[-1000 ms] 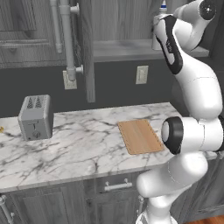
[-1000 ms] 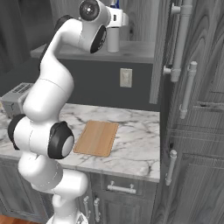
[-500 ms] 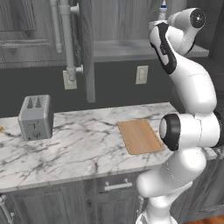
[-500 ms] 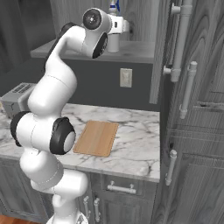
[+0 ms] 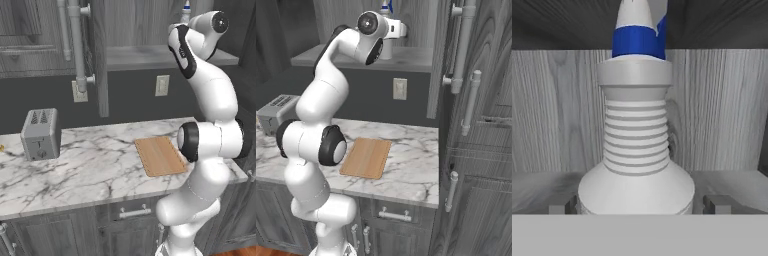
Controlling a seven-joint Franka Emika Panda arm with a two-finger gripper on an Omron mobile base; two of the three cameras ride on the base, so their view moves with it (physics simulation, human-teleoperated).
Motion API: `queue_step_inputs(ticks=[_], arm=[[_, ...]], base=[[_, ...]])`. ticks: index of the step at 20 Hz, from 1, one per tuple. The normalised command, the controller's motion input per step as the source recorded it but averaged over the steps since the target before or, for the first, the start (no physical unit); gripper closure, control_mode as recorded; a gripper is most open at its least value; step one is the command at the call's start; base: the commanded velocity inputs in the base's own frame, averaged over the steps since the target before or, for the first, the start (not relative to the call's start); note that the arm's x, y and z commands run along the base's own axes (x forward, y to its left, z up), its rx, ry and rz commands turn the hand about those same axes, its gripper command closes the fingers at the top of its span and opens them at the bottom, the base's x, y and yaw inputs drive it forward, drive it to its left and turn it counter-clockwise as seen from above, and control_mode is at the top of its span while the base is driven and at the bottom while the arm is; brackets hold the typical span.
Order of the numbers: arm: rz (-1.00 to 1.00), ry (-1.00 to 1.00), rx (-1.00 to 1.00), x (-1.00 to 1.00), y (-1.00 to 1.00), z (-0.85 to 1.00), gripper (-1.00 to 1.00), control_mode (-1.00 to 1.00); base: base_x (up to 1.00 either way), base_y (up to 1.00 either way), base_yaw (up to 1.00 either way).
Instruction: Grab the spray bottle from the cabinet, then place it next to the cutting board for sanitizing. Then grab the dish brush from the countertop next to the sink and place it next to the cutting board.
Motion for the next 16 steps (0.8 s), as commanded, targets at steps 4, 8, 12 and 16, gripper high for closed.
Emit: queue_step_inputs(ticks=[4, 8, 12, 16], arm=[[0.03, 0.0, 0.0, 0.18, -0.07, -0.02, -1.0, -1.0], [0.0, 0.0, 0.0, 0.29, 0.0, -0.16, 1.0, -1.0], [0.0, 0.0, 0.0, 0.19, 0.0, -0.1, 1.0, -1.0], [0.0, 0.0, 0.05, 0.0, 0.0, -0.05, 1.0, -1.0]], base=[[0.0, 0.0, 0.0], [0.0, 0.0, 0.0], [0.0, 0.0, 0.0], [0.0, 0.0, 0.0]])
